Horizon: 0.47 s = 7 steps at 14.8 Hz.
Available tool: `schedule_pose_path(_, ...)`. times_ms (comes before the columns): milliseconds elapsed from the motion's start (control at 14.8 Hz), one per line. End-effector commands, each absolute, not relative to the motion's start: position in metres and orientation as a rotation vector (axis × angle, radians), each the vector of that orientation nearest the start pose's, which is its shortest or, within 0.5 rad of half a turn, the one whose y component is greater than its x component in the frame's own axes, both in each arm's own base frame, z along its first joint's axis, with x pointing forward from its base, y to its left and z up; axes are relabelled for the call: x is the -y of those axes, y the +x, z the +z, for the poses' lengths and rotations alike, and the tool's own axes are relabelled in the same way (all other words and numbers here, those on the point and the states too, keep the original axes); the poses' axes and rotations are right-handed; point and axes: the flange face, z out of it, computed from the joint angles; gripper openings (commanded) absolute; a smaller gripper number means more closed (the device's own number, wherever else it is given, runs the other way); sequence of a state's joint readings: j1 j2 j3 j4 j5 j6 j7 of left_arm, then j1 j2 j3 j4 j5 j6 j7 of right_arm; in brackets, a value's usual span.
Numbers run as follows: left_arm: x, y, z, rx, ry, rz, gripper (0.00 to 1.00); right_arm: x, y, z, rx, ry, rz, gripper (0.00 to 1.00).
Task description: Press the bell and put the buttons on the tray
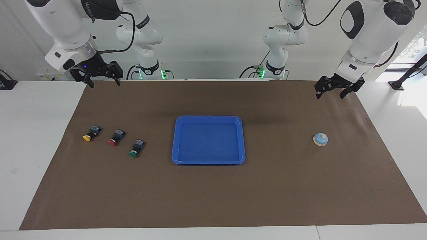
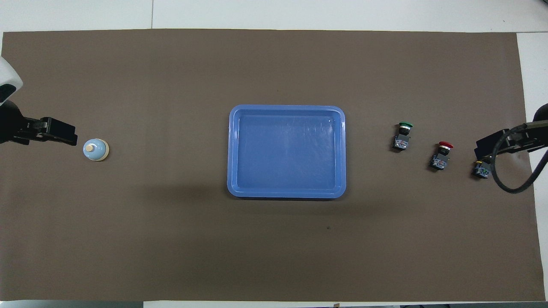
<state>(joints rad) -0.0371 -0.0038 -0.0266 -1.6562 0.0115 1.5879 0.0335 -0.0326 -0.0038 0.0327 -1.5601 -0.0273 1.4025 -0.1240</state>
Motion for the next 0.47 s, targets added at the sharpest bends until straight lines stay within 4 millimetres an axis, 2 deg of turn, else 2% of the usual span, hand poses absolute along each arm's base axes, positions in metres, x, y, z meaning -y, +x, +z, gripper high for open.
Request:
schedule_pose_path(0, 0.0358, 0.5479, 0.5896, -0.144, -3.139, 0.087, 1.00, 0.0065, 0.5314, 0.6184, 0.210, -3.145, 0.270, 1.00)
schedule_pose_path(270, 0.0416, 0.5469, 0.5887, -0.163, -3.138, 0.077, 1.00, 0.0065, 0.5314, 0.6184, 0.210, -3.145, 0.270, 1.00)
schedule_pose_path(405, 0.0365, 0.5466, 0.5878, -0.154, -3.137, 0.075, 1.00, 0.0065, 0.5314, 0.6184, 0.210, -3.145, 0.270, 1.00)
